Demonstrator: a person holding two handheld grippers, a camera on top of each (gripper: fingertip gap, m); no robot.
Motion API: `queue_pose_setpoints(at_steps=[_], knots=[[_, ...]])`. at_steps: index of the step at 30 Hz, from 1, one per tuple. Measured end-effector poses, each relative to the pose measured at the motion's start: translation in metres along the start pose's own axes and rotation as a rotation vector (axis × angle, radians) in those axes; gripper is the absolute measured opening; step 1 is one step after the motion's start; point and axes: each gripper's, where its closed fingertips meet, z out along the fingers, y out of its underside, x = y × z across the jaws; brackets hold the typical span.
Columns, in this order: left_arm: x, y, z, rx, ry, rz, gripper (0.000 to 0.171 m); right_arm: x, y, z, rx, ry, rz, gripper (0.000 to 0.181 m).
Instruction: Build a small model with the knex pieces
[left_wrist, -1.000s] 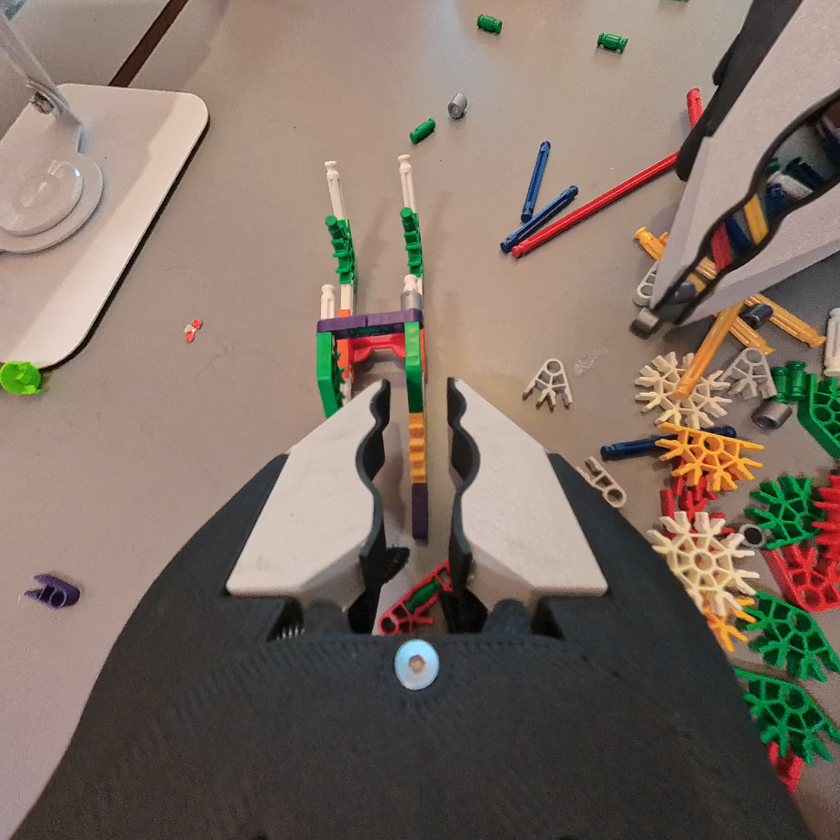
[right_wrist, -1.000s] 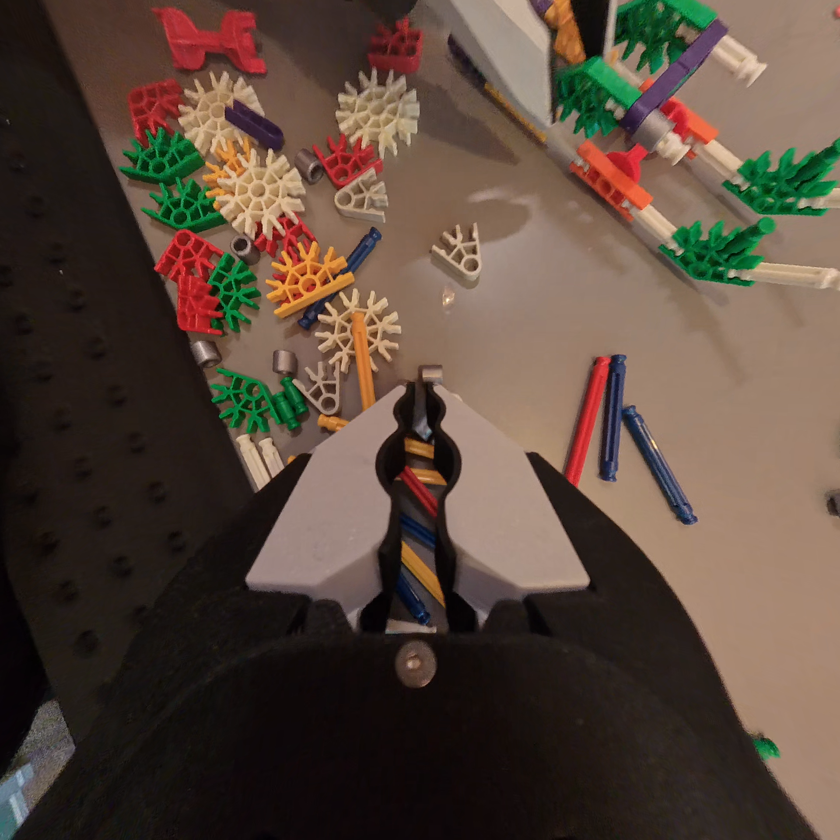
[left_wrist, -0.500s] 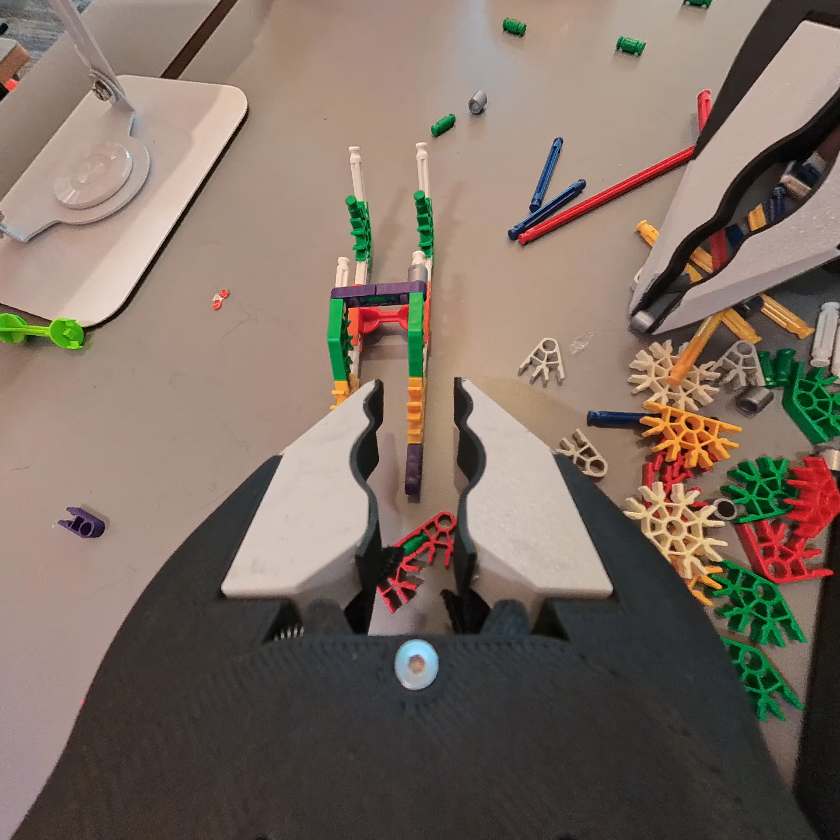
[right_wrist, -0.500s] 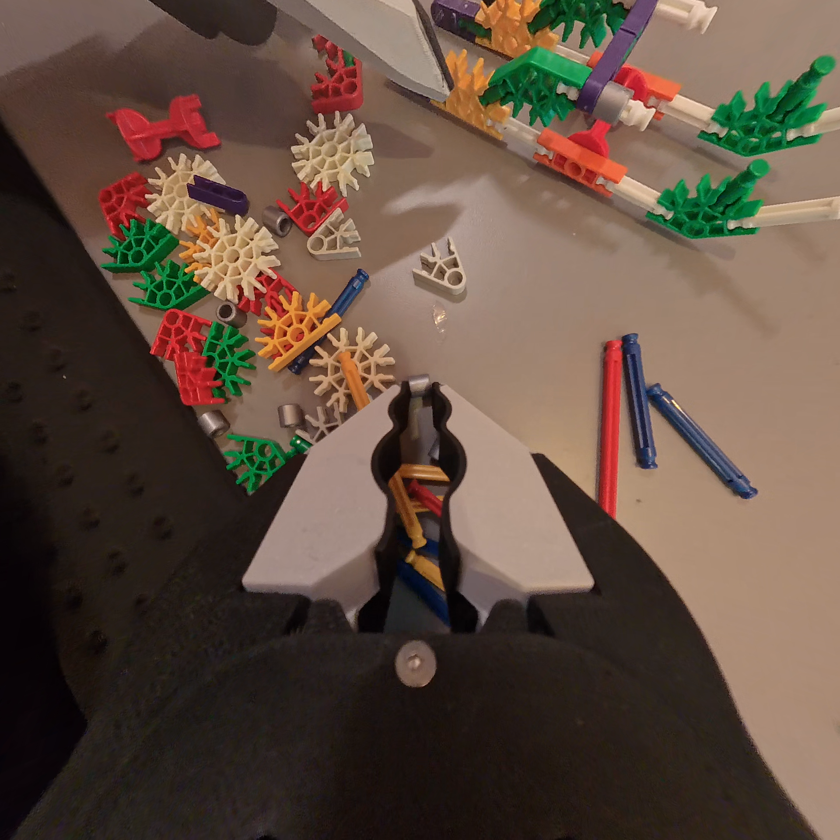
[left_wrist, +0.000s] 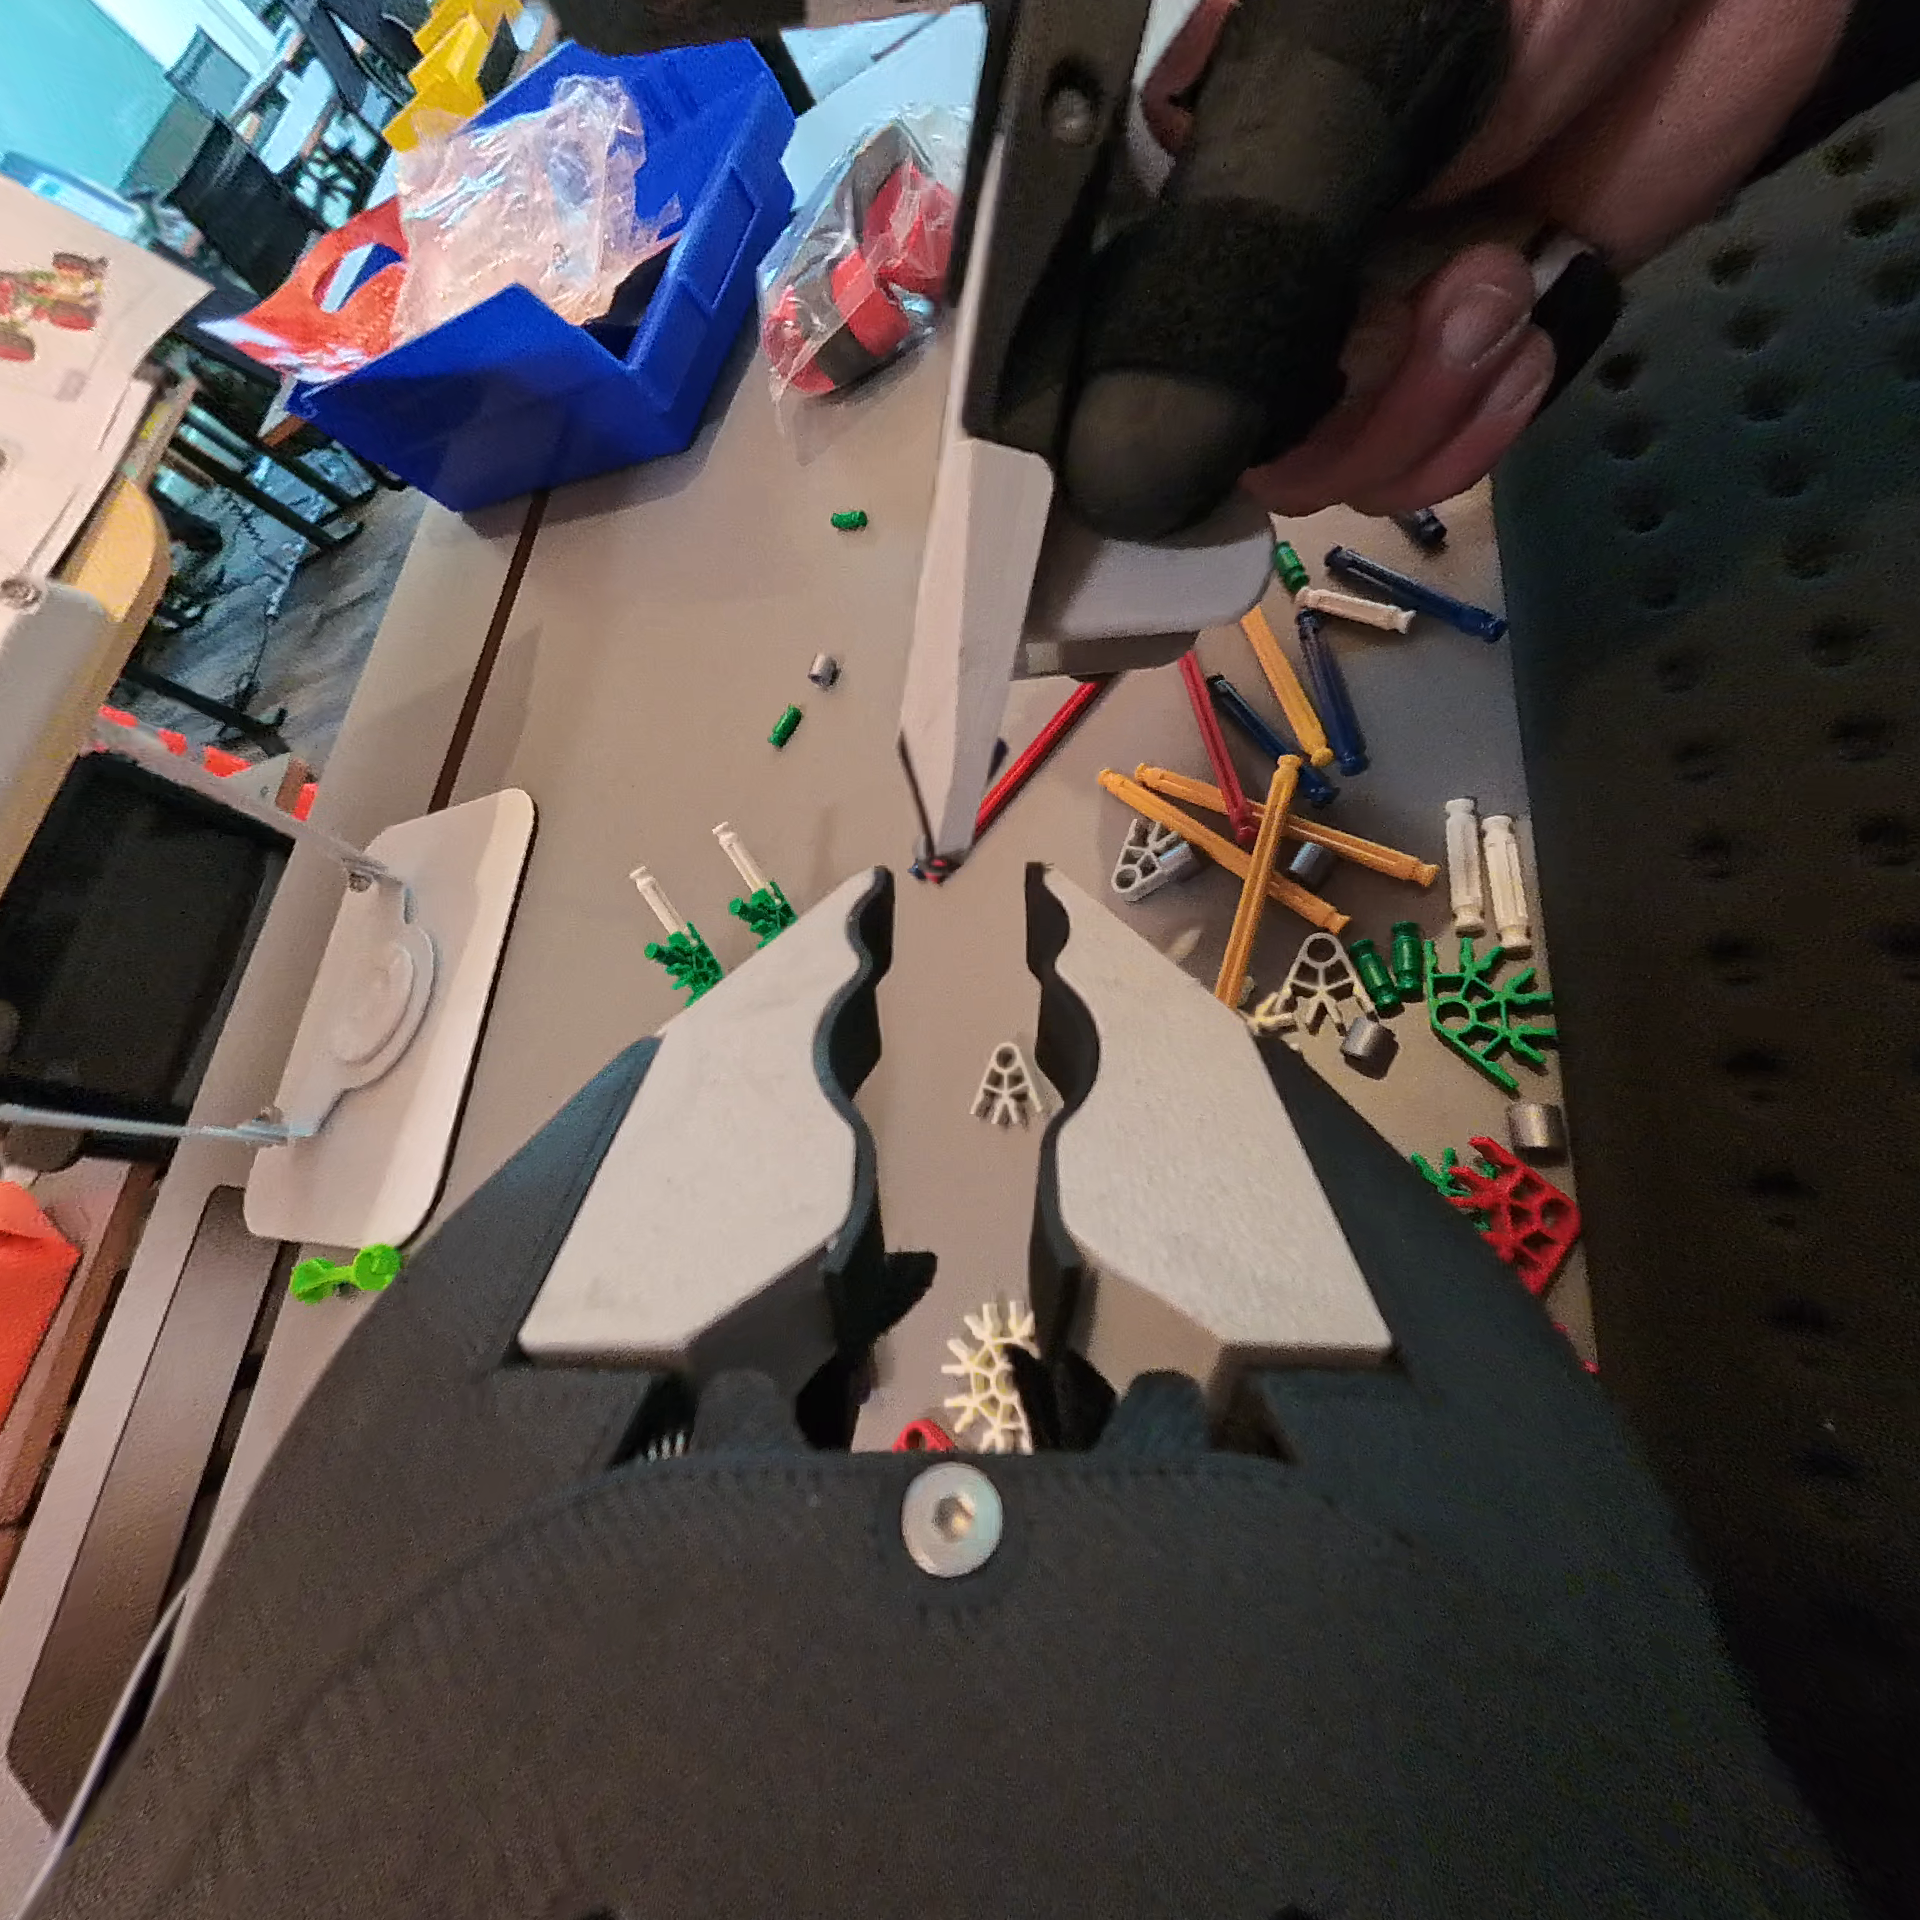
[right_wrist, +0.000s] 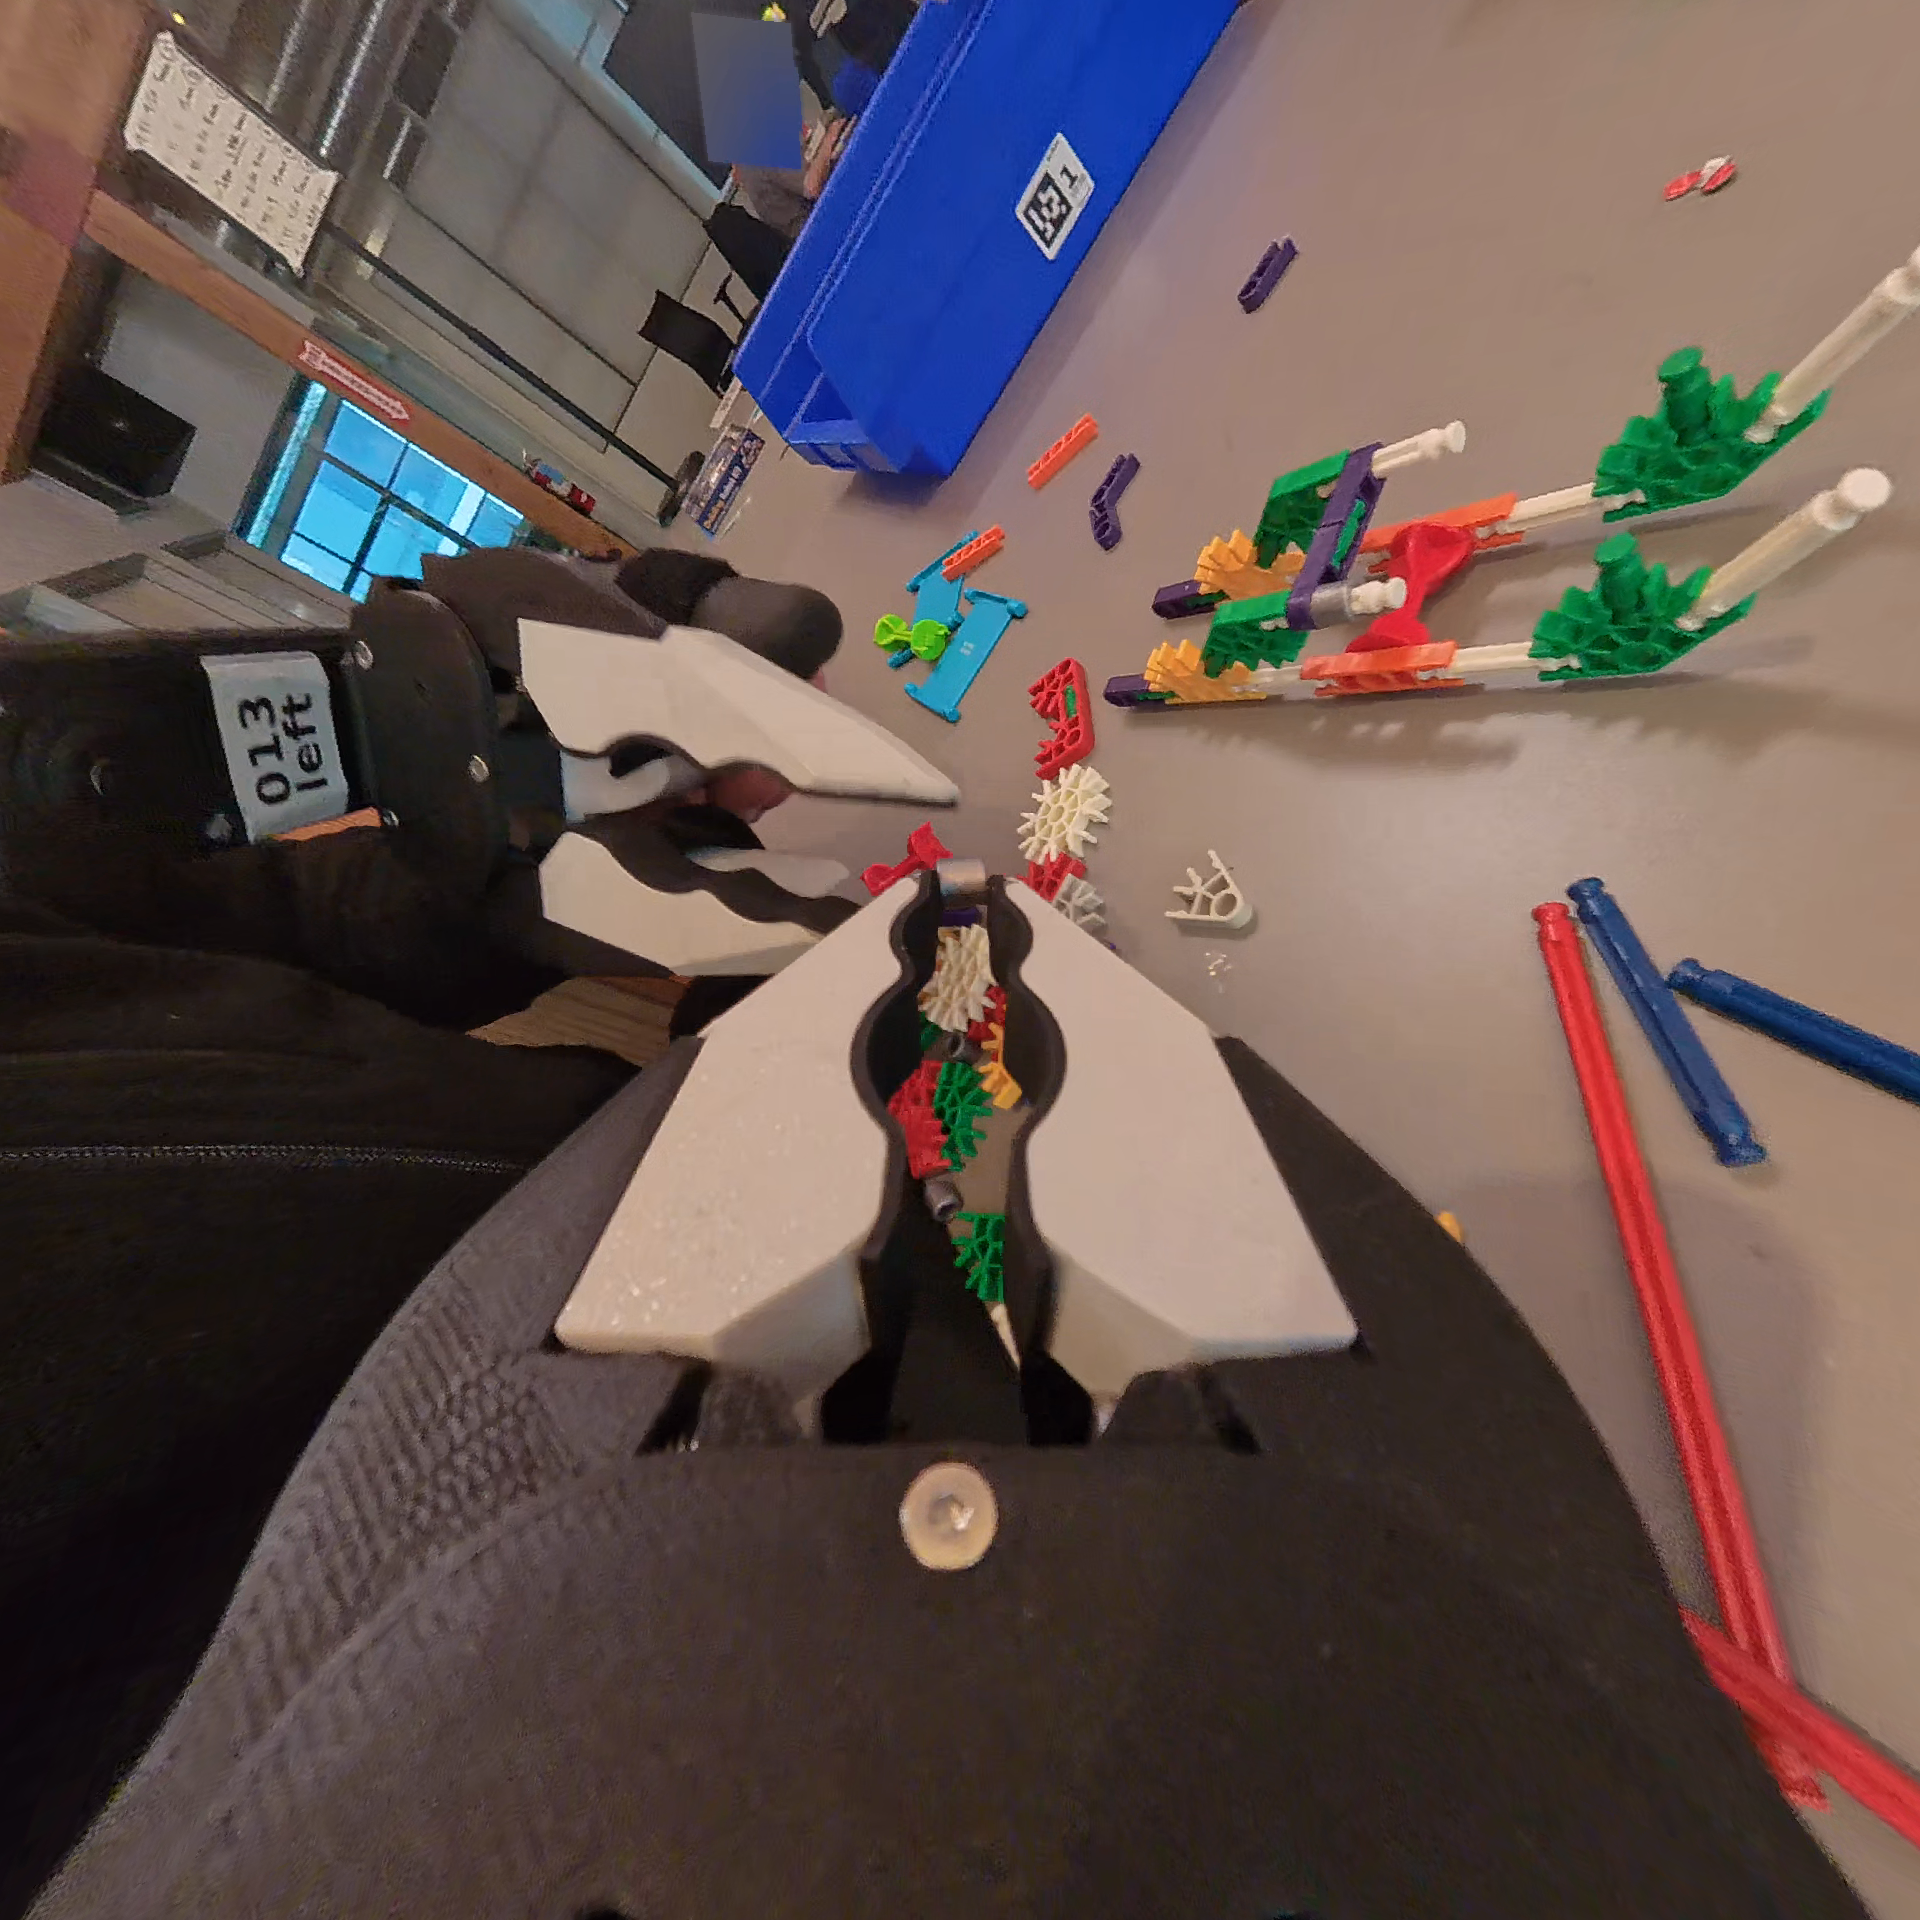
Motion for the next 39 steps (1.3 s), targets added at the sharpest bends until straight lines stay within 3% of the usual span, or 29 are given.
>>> queue_pose_setpoints(at_steps=[4, 9, 12, 14, 19, 29, 32, 35, 39], knots=[[-0.003, -0.003, 0.001, 0.009, -0.024, 0.022, 0.008, -0.005, -0.001, 0.001, -0.021, 0.006, 0.006, 0.006], [-0.007, -0.007, -0.003, 0.043, -0.057, 0.030, 0.007, -0.008, -0.005, 0.001, -0.012, 0.005, 0.010, 0.006], [-0.019, -0.018, -0.013, 0.126, -0.087, -0.056, 0.007, -0.021, -0.019, -0.004, 0.073, -0.109, 0.079, 0.009], [-0.028, -0.028, -0.021, 0.196, -0.098, -0.135, 0.007, -0.031, -0.034, -0.011, 0.172, -0.220, 0.139, 0.020], [-0.046, -0.056, -0.042, 0.396, -0.083, -0.311, 0.007, -0.046, -0.059, -0.023, 0.349, -0.420, 0.249, 0.020], [-0.054, -0.072, -0.054, 0.504, -0.050, -0.399, 0.007, -0.075, -0.070, -0.025, 0.407, -0.673, 0.314, 0.010], [-0.056, -0.072, -0.054, 0.522, -0.050, -0.412, 0.007, -0.076, -0.072, -0.025, 0.414, -0.678, 0.310, 0.008], [-0.059, -0.064, -0.047, 0.477, -0.047, -0.431, 0.007, -0.066, -0.073, -0.021, 0.407, -0.592, 0.276, 0.007], [-0.072, -0.021, -0.031, 0.330, -0.076, -0.451, 0.014, -0.027, -0.076, -0.008, 0.344, -0.393, 0.249, 0.007]])
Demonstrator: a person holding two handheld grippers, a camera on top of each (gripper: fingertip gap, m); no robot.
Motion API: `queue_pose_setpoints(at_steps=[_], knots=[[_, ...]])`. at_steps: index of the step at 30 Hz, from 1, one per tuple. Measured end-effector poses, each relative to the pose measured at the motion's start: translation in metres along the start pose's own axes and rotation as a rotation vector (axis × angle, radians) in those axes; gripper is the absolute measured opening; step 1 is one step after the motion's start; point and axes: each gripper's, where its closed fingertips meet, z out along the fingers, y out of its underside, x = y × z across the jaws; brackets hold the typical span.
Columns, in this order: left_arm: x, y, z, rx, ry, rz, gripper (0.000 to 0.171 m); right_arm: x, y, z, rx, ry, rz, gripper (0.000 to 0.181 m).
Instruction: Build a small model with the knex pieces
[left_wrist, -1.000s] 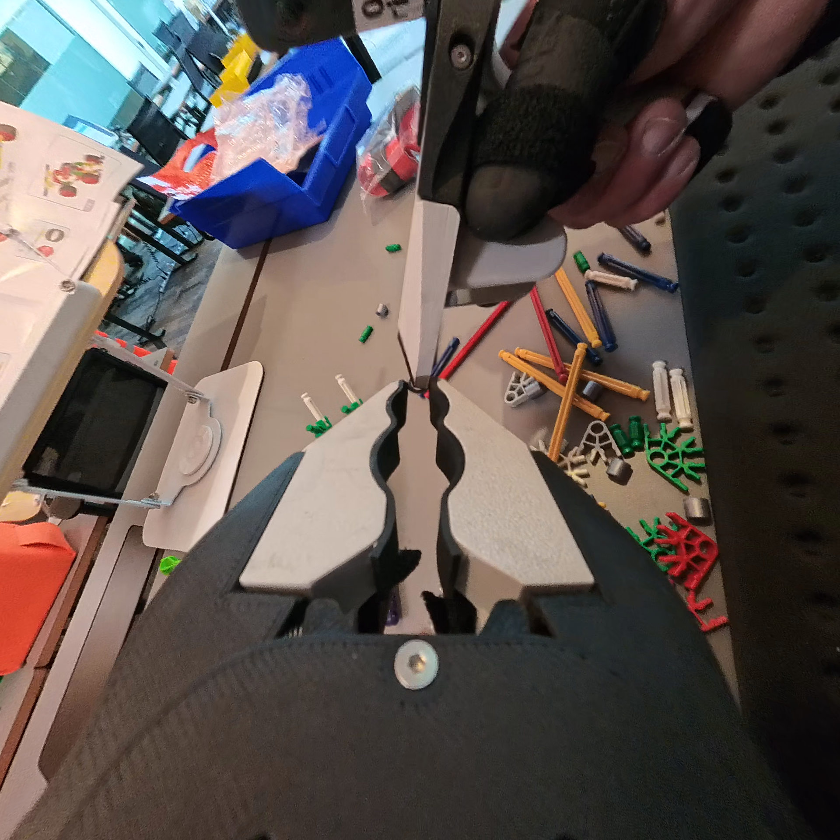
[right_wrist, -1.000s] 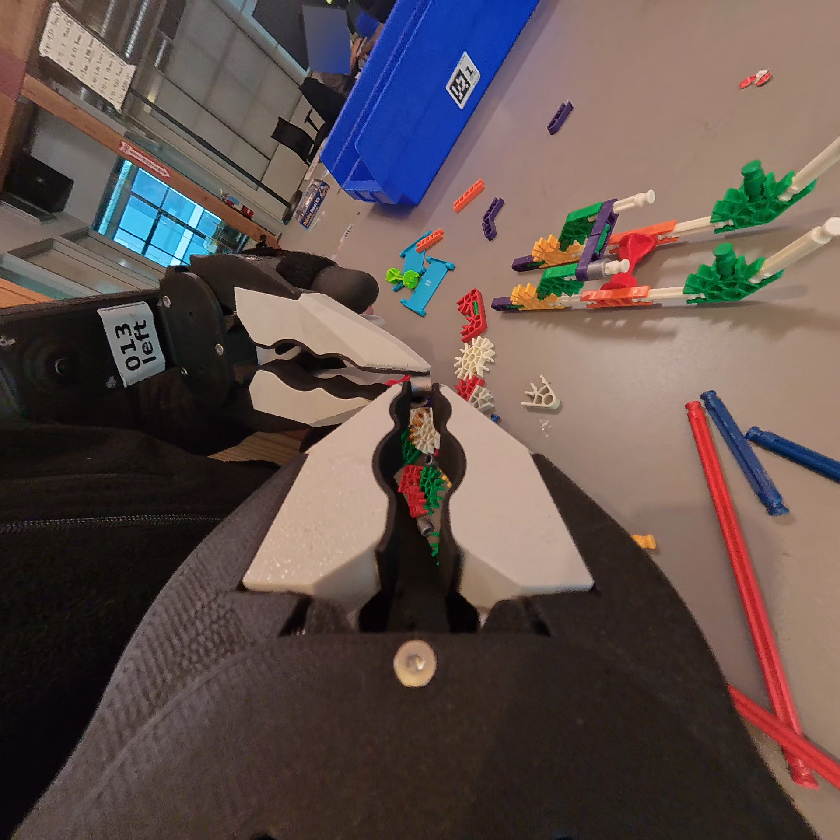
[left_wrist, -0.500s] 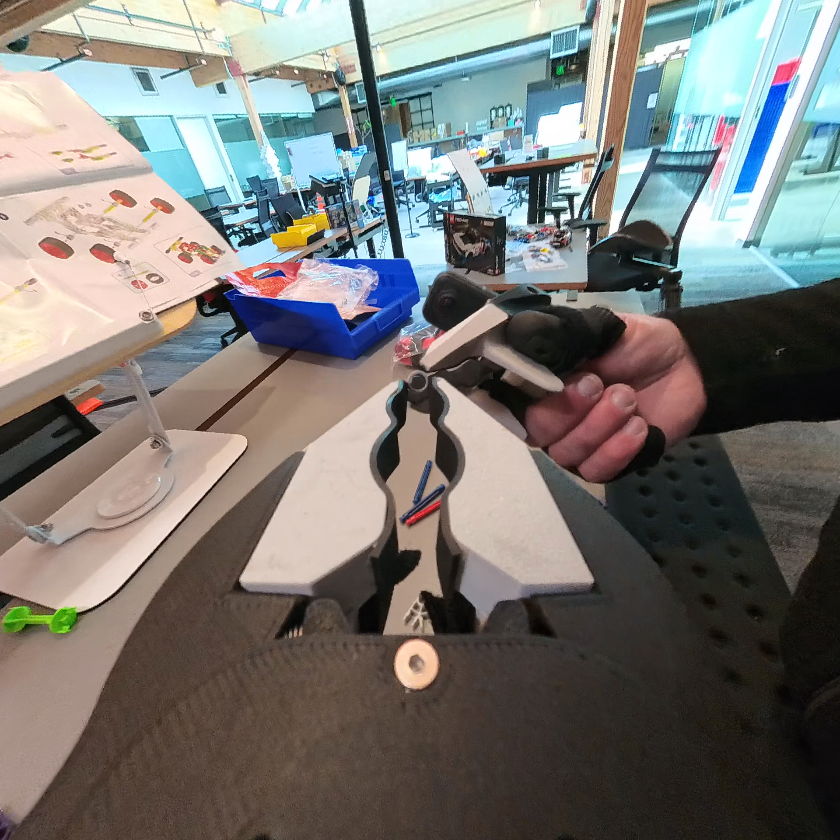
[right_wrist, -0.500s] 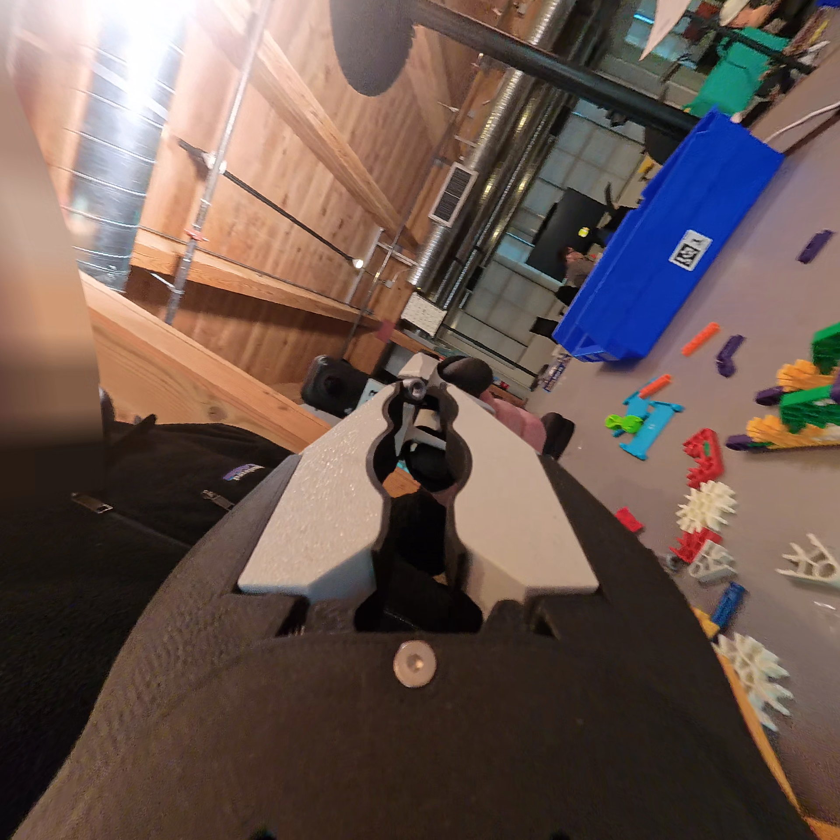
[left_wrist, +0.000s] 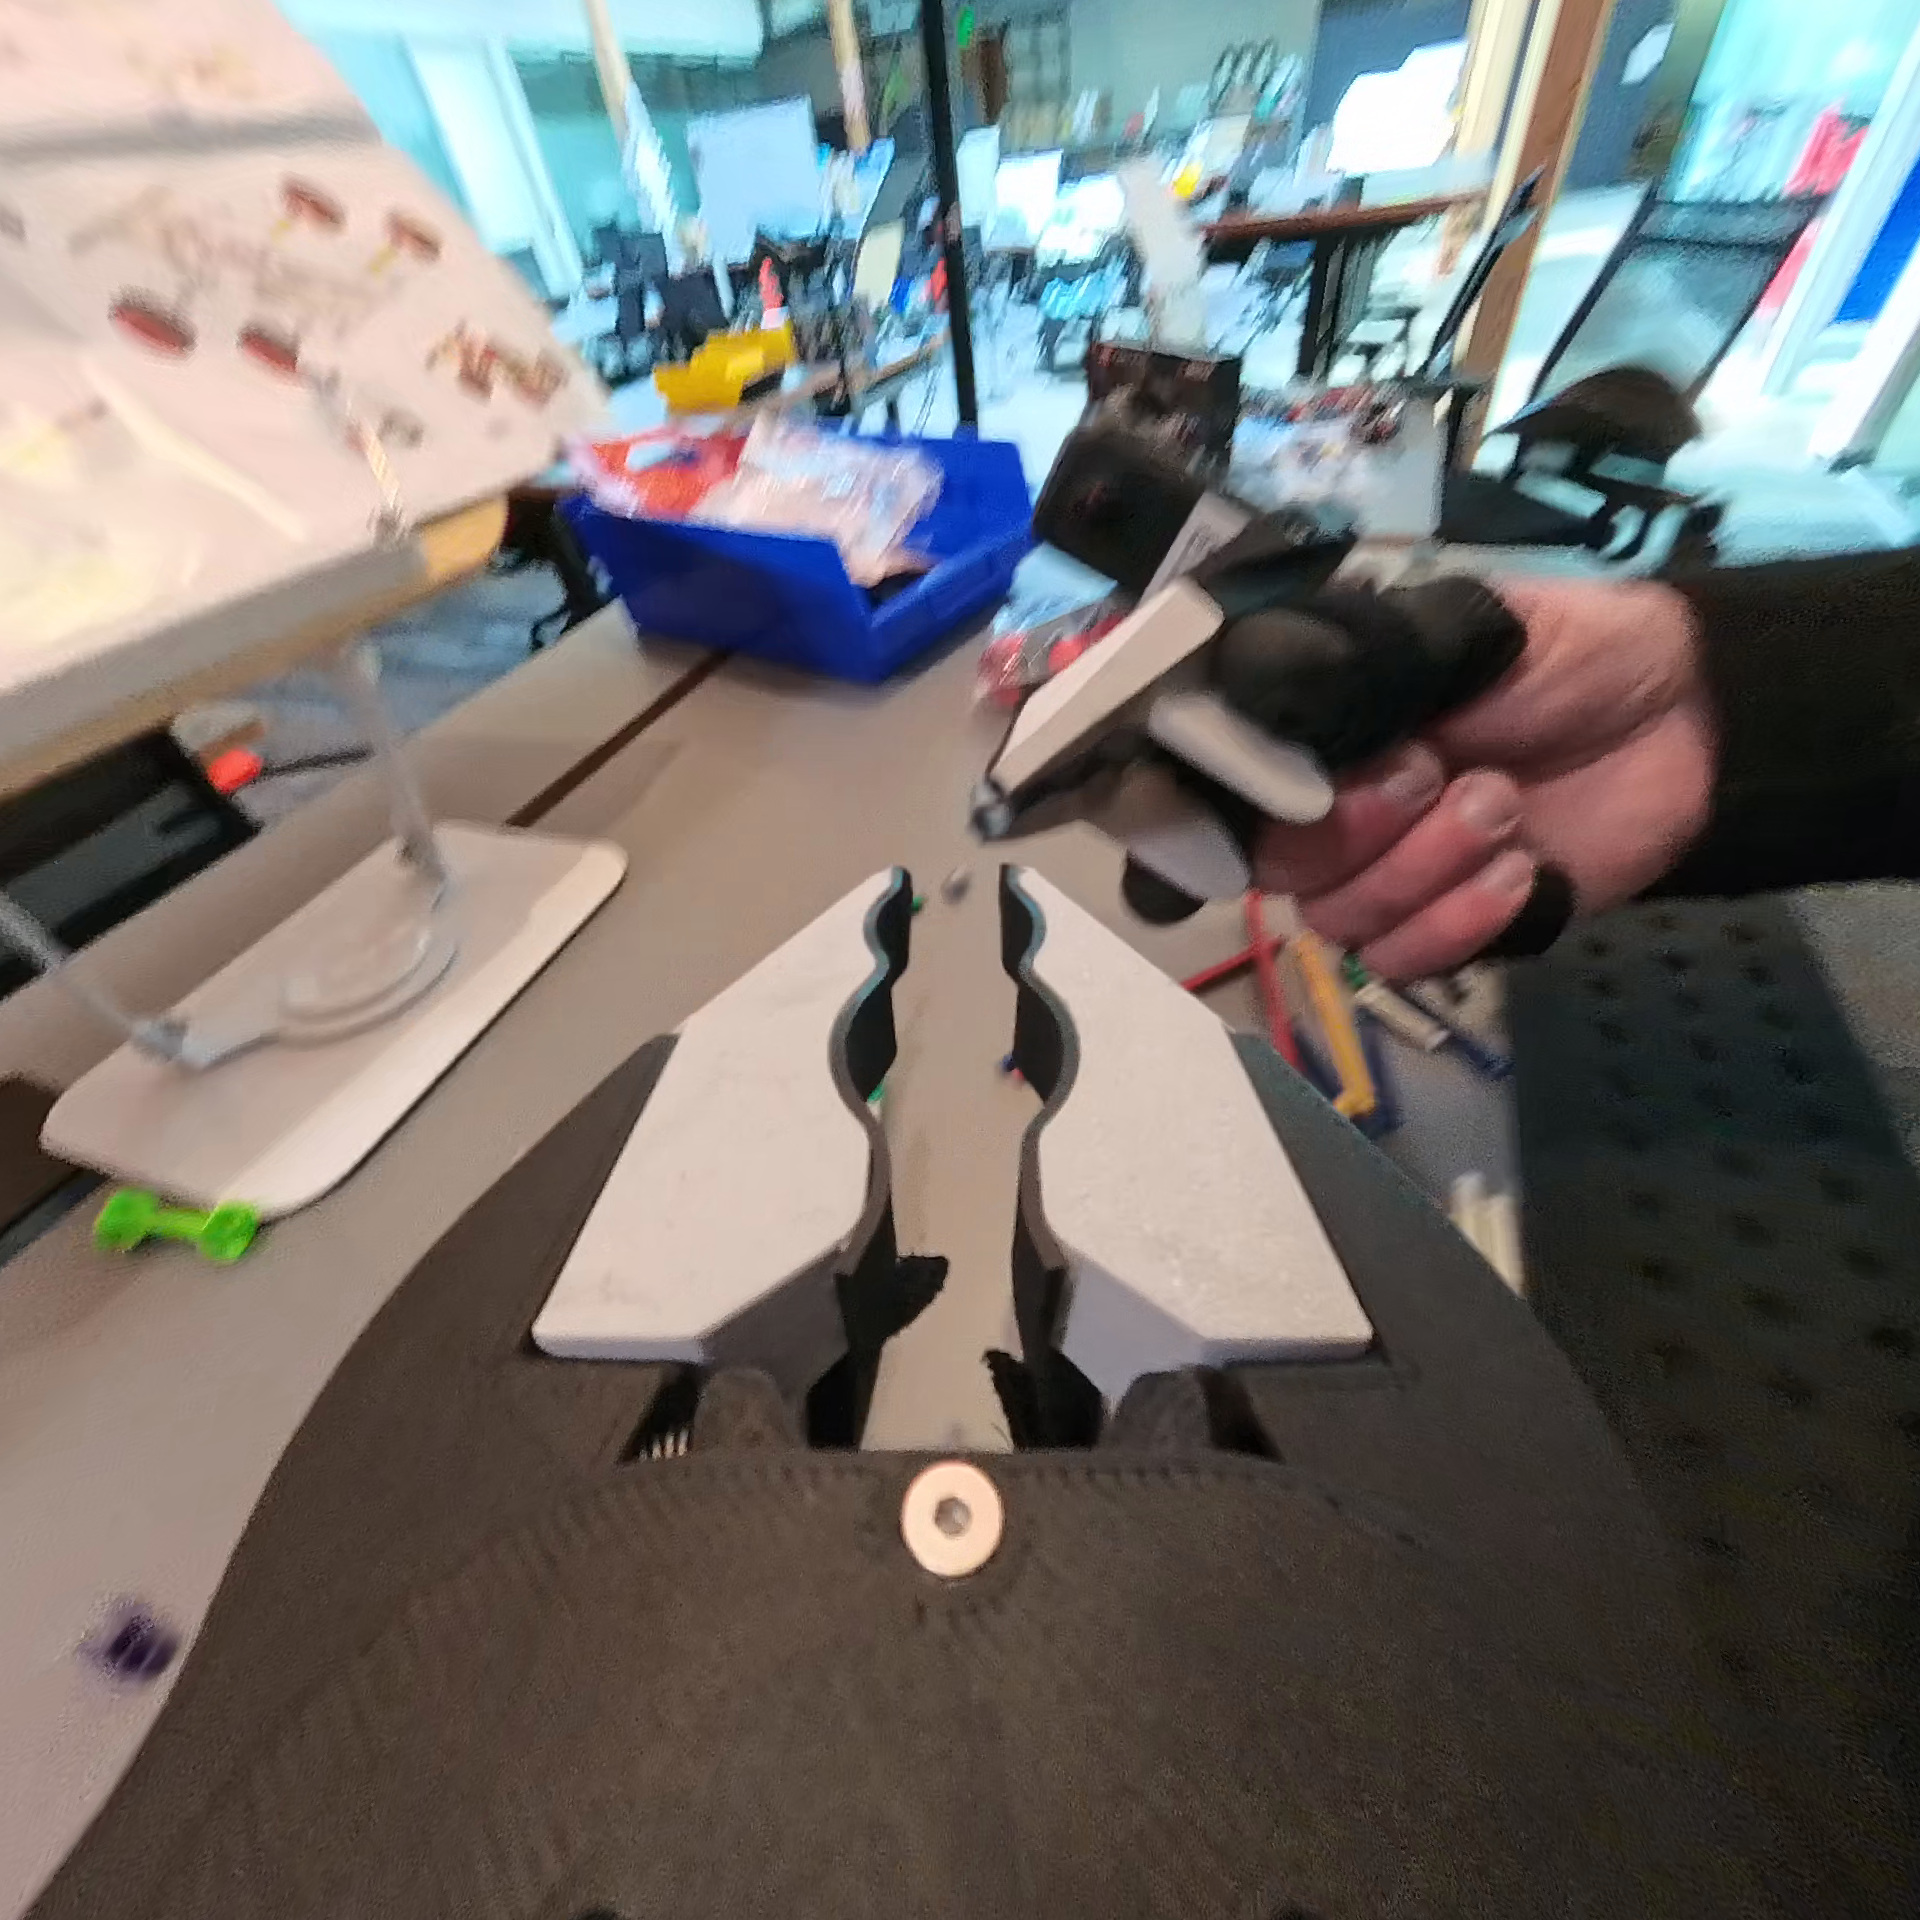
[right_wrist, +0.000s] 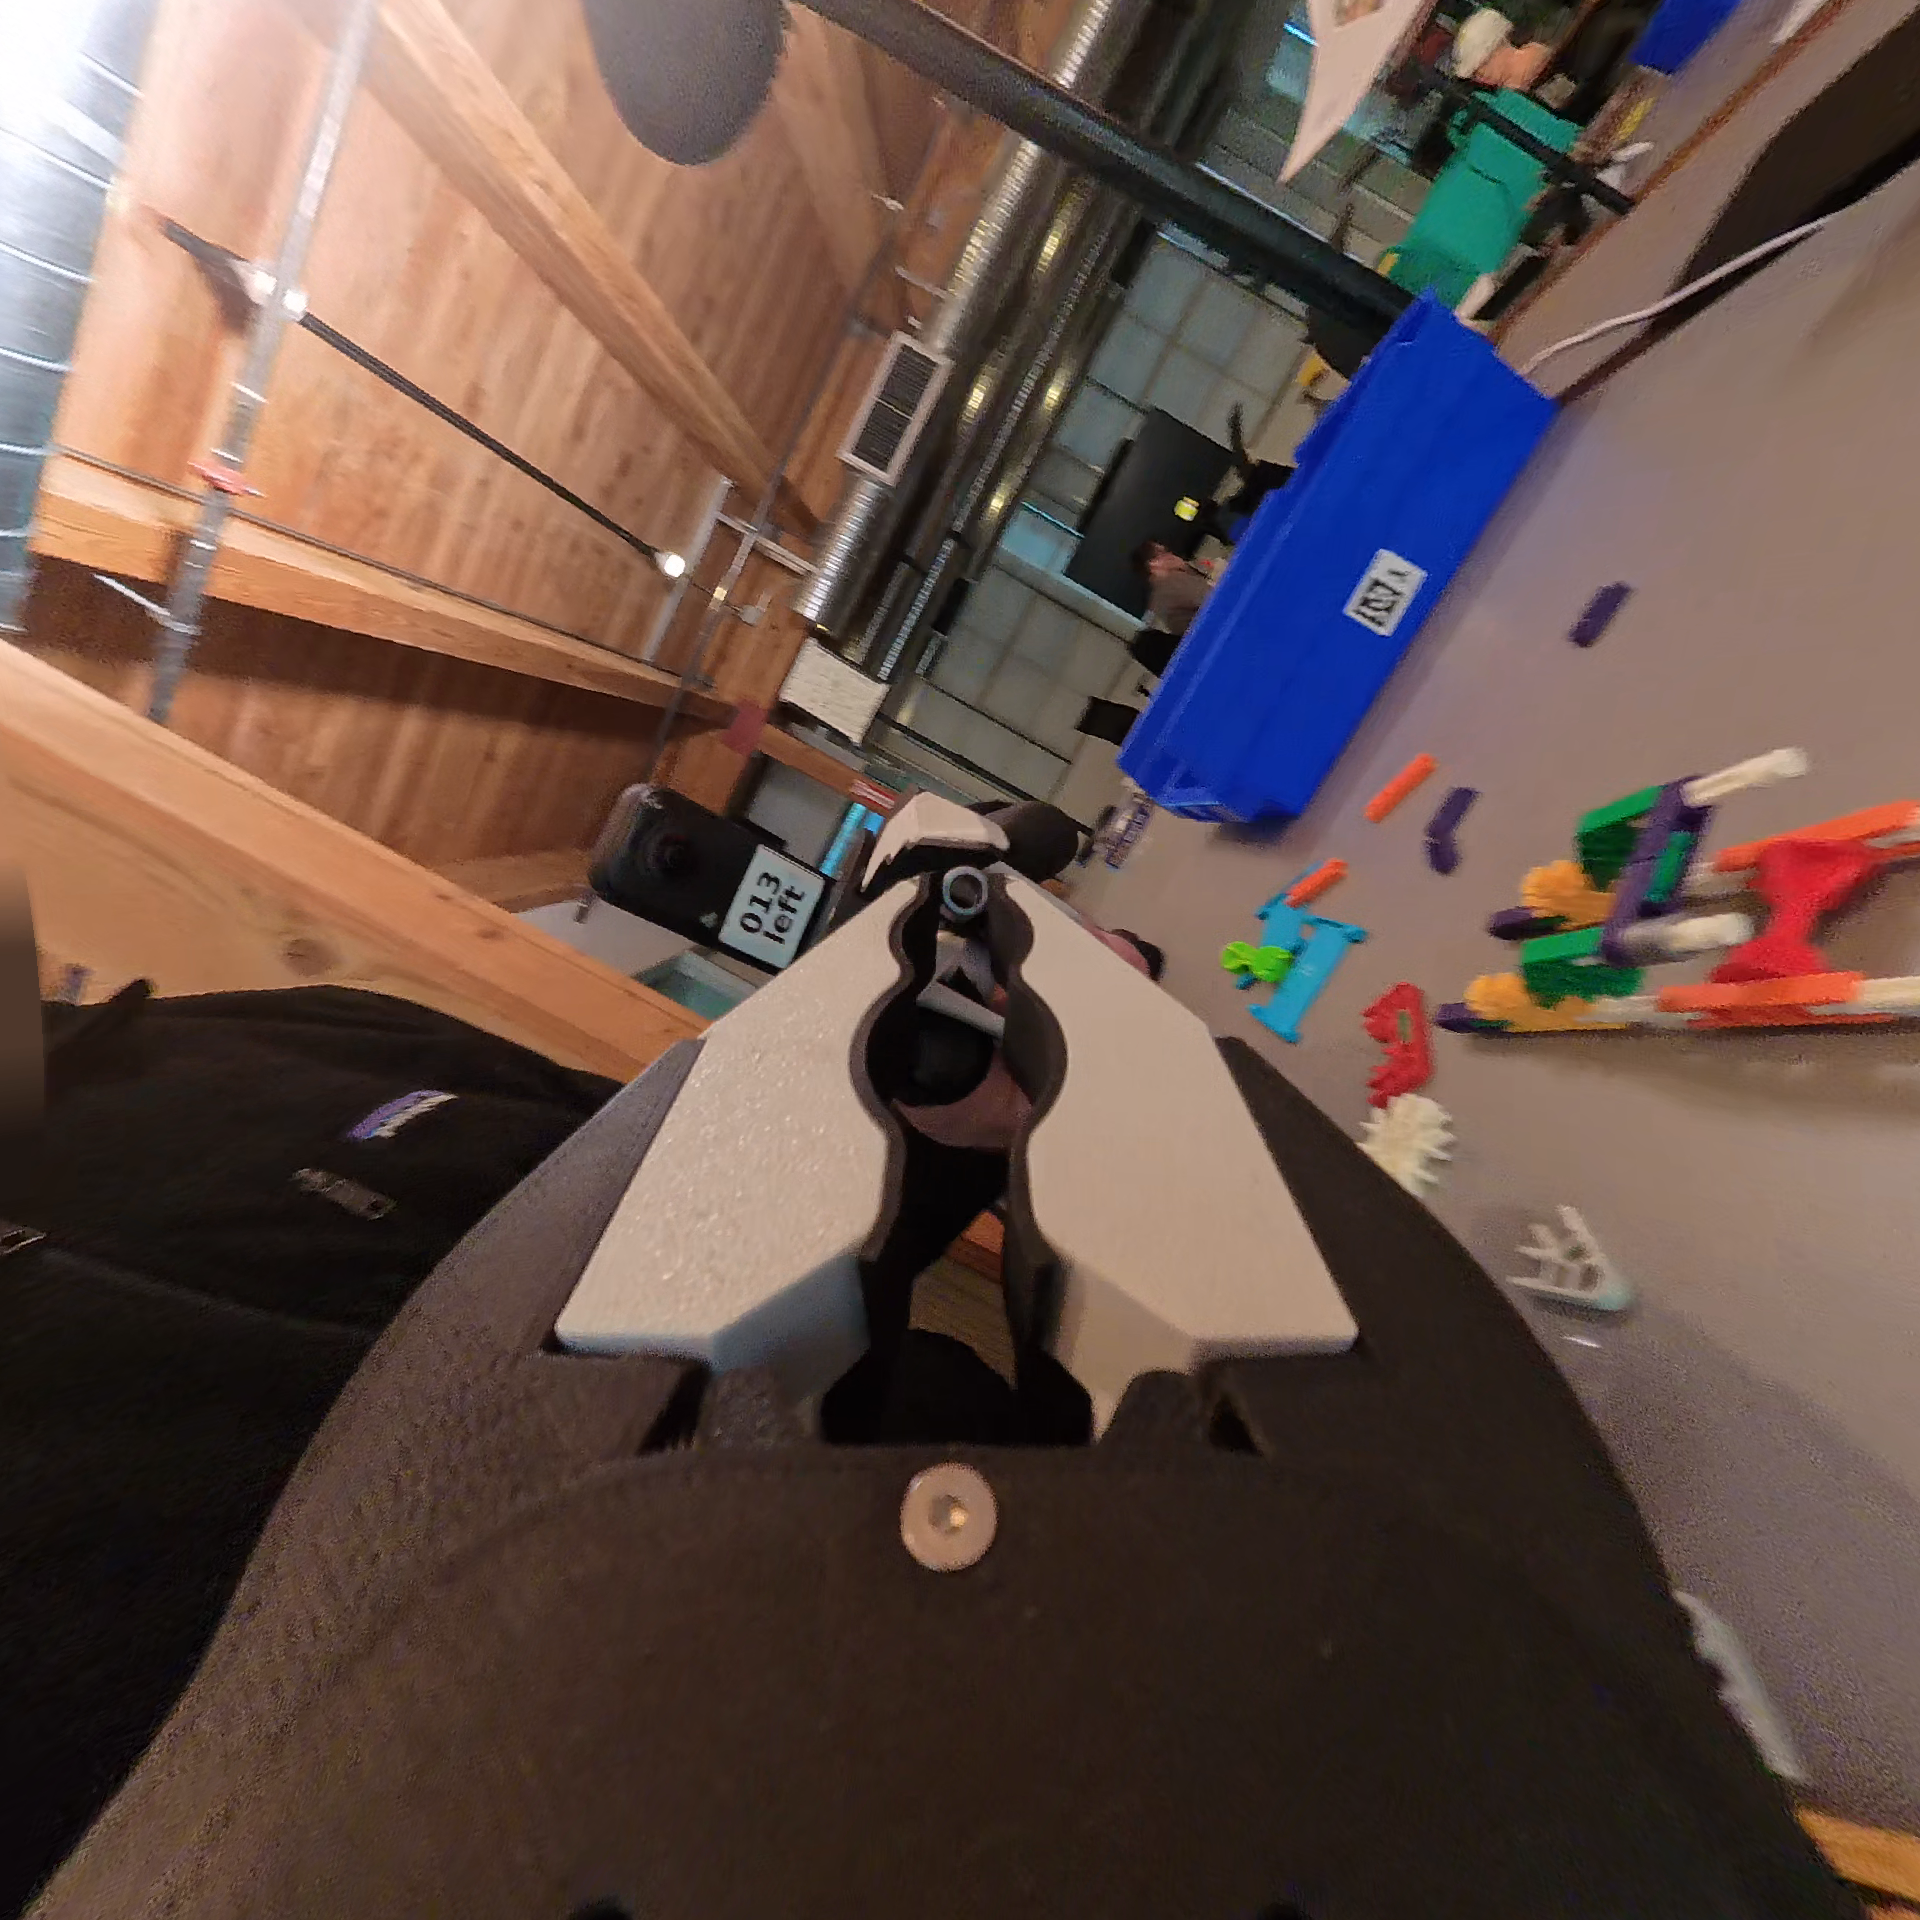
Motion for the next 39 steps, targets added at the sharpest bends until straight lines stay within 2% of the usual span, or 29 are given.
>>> queue_pose_setpoints(at_steps=[2, 7, 10, 12, 13, 15, 26, 33, 39], knots=[[-0.030, 0.031, 0.002, -0.108, -0.081, -0.007, 0.014, 0.031, -0.008, 0.000, -0.041, 0.130, -0.033, 0.007], [-0.077, 0.098, 0.012, -0.393, -0.115, -0.006, 0.020, 0.088, -0.025, 0.005, -0.123, 0.300, 0.006, 0.007], [-0.081, 0.137, 0.020, -0.546, -0.057, -0.021, 0.023, 0.117, -0.025, 0.007, -0.170, 0.376, 0.051, 0.007], [-0.075, 0.144, 0.024, -0.549, -0.011, -0.043, 0.022, 0.126, -0.026, 0.010, -0.191, 0.402, 0.068, 0.007], [-0.072, 0.146, 0.026, -0.552, 0.004, -0.053, 0.021, 0.131, -0.024, 0.010, -0.214, 0.421, 0.063, 0.007], [-0.070, 0.143, 0.028, -0.530, 0.015, -0.030, 0.004, 0.136, -0.024, 0.011, -0.230, 0.431, 0.087, 0.007], [-0.057, 0.114, 0.031, -0.381, -0.096, 0.282, 0.003, 0.131, -0.021, 0.004, -0.218, 0.345, 0.198, 0.007], [-0.053, 0.101, 0.031, -0.322, -0.133, 0.372, 0.003, 0.117, -0.019, 0.002, -0.217, 0.274, 0.233, 0.007], [-0.051, 0.089, 0.032, -0.256, -0.181, 0.373, 0.003, 0.103, -0.013, 0.010, -0.231, 0.226, 0.254, 0.007]])
